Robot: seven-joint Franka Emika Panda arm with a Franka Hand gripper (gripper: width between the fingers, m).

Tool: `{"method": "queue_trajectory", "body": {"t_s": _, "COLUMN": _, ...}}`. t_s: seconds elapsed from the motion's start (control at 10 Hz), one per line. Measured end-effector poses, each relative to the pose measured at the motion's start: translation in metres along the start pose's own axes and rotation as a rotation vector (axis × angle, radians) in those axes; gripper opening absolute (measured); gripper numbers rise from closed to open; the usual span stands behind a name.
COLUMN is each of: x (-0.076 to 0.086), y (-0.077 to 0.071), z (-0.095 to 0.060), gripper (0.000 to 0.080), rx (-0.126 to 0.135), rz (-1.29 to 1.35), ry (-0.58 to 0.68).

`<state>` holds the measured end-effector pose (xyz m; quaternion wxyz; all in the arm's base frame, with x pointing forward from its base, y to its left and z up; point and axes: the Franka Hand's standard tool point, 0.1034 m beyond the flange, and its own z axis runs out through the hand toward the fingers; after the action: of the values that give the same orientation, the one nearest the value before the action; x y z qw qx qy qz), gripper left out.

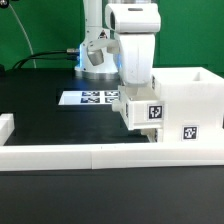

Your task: Assemble drawer

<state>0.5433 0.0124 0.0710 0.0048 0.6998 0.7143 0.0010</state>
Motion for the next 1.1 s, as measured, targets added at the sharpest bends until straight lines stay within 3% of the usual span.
{"method": "queue_trajectory", "body": {"t_s": 0.1, "x": -0.002, "y": 0.002, "z": -0.011, "gripper": 0.0587, "rx": -0.012, "rz": 0.0, "ry": -0.005}}
{"method": "queue_trajectory", "body": {"t_s": 0.2, "x": -0.006, "y": 0.002, "z": -0.022, "gripper": 0.0587, "rx": -0.013, "rz": -0.001, "ry": -0.014}}
{"method": "queue_trajectory", "body": {"t_s": 0.3, "x": -0.013, "y": 0.004, "z": -0.029, "gripper": 0.0636, "rx": -0.017, "rz": -0.001, "ry": -0.02}}
{"method": "queue_trajectory", "body": {"t_s": 0.6, "x": -0.039, "y": 0.003, "z": -0.033, "gripper": 0.0649, "rx": 0.006, "rz": -0.006, "ry": -0.029}}
{"method": "queue_trajectory", "body": {"t_s": 0.8, "x": -0.043, "y": 0.003, "z": -0.031, "gripper": 0.0649, "rx": 0.009, "rz": -0.009, "ry": -0.027}}
{"method": "queue_trajectory", "body": {"t_s": 1.1, "x": -0.064, "y": 0.0, "z": -0.008, "gripper": 0.0649, "rx": 0.038, "rz": -0.027, "ry": 0.085}}
